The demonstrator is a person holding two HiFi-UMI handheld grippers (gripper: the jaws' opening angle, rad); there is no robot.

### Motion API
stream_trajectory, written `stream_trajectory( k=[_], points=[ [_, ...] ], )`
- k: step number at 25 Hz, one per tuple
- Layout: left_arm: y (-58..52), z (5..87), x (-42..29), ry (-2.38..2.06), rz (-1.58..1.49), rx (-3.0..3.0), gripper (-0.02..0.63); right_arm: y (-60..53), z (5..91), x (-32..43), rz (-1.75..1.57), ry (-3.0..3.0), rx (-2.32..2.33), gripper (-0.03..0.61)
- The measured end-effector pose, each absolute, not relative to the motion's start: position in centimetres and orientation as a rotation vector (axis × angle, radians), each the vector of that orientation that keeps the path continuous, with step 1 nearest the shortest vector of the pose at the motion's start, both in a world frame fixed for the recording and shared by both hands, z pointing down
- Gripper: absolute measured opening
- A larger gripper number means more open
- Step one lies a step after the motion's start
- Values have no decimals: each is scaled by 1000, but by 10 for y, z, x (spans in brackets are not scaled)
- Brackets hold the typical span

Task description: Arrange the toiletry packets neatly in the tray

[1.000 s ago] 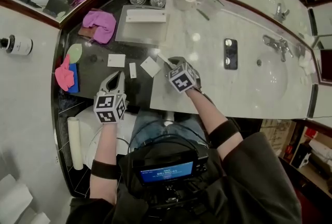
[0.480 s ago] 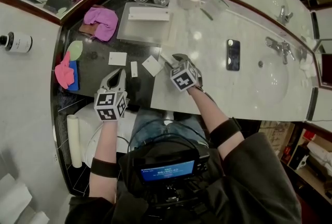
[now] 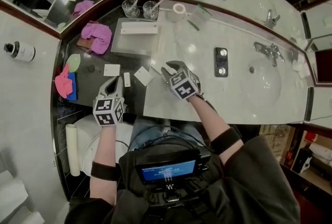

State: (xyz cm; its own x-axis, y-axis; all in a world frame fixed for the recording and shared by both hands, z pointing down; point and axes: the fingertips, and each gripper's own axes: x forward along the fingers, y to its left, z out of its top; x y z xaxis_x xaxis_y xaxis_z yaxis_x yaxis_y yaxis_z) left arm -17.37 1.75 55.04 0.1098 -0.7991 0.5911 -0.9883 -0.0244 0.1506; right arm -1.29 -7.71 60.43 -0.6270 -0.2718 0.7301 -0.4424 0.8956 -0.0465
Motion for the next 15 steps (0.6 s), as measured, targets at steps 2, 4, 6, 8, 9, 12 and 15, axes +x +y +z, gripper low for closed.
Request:
stream_trajectory(
  k=[2,4,6,8,9,12,15],
  points=[
    [16,542,-166,-1749,460,1874,0,-78,585,-5,273,-2316,516,74],
    [15,534,-159,-1768,451,1879,0,-79,571,3,268,-2345,521,36],
    [14,525,-152,-1790,445,1882,0,-77,558,11,275,-2371,524,15],
    [15,516,-145,-1808,439,1886,0,-75,547,22,292,-2394,528,8],
    [17,513,-142,-1815,437,1888,0,-73,543,27,298,-2405,530,8],
    [22,506,-132,-1833,436,1891,0,-69,533,43,307,-2432,538,9],
    [27,501,-123,-1840,437,1899,0,-65,528,59,318,-2449,548,9]
  ],
)
